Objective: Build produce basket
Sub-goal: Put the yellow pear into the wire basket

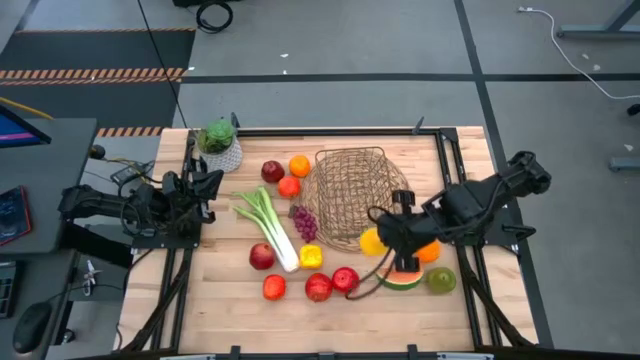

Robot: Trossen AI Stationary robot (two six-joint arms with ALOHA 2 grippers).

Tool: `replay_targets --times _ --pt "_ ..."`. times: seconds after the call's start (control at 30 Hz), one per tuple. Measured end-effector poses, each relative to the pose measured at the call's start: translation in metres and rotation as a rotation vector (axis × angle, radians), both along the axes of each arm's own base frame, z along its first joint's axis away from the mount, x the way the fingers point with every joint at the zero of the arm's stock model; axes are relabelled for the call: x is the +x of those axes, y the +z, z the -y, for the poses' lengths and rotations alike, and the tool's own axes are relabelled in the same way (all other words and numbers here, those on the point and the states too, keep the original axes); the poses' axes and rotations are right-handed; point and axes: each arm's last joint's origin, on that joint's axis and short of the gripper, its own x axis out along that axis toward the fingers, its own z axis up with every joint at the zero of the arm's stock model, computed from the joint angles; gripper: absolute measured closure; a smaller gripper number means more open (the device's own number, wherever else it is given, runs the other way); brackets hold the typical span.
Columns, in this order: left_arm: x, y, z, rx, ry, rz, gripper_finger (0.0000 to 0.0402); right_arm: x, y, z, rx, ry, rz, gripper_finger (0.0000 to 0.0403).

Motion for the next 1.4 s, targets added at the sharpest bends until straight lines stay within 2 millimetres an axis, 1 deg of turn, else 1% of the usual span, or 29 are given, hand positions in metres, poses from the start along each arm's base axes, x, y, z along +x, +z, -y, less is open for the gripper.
replay_targets --times 0.13,0.23,0.33,0.47,0.67,0.8,0.97,1.17,1.3,1.4 --pt "0.0 0.0 0.0 0.001 0.001 0.002 0.0388 0.01 0.002 0.017 -0.024 -0.013 0.025 0.0391" --pt "0.0 0.0 0.0 0.001 0.002 0.003 0.0389 0.018 0.001 0.035 -0.044 -0.043 0.022 0.039" --pt "0.0 0.0 0.0 0.002 0.002 0.002 0.0385 0.03 -0.004 0.054 -0.031 -0.079 -0.001 0.039" --pt "0.0 0.0 0.0 0.002 0.002 0.002 0.0382 0.048 -0.016 0.076 -0.034 -0.077 -0.056 0.039" --pt "0.0 0.0 0.0 0.004 0.012 0.0 0.0389 0.079 -0.048 0.107 -0.093 -0.046 -0.168 0.039" --pt "0.0 0.0 0.0 0.004 0.013 -0.001 0.0387 0.093 -0.065 0.133 -0.106 -0.073 -0.218 0.039" --pt "0.0 0.0 0.0 -0.003 0.007 0.001 0.0382 0.097 -0.08 0.173 -0.096 -0.169 -0.274 0.039" --pt "0.0 0.0 0.0 -0.003 0.007 -0.002 0.0387 0.093 -0.091 0.218 -0.053 -0.321 -0.304 0.039" --pt "0.0 0.0 0.0 -0.008 0.003 -0.001 0.0389 0.09 -0.098 0.236 -0.008 -0.376 -0.323 0.039" --pt "0.0 -0.001 0.0 -0.021 -0.008 -0.001 0.0386 0.086 -0.103 0.242 0.016 -0.393 -0.338 0.039"
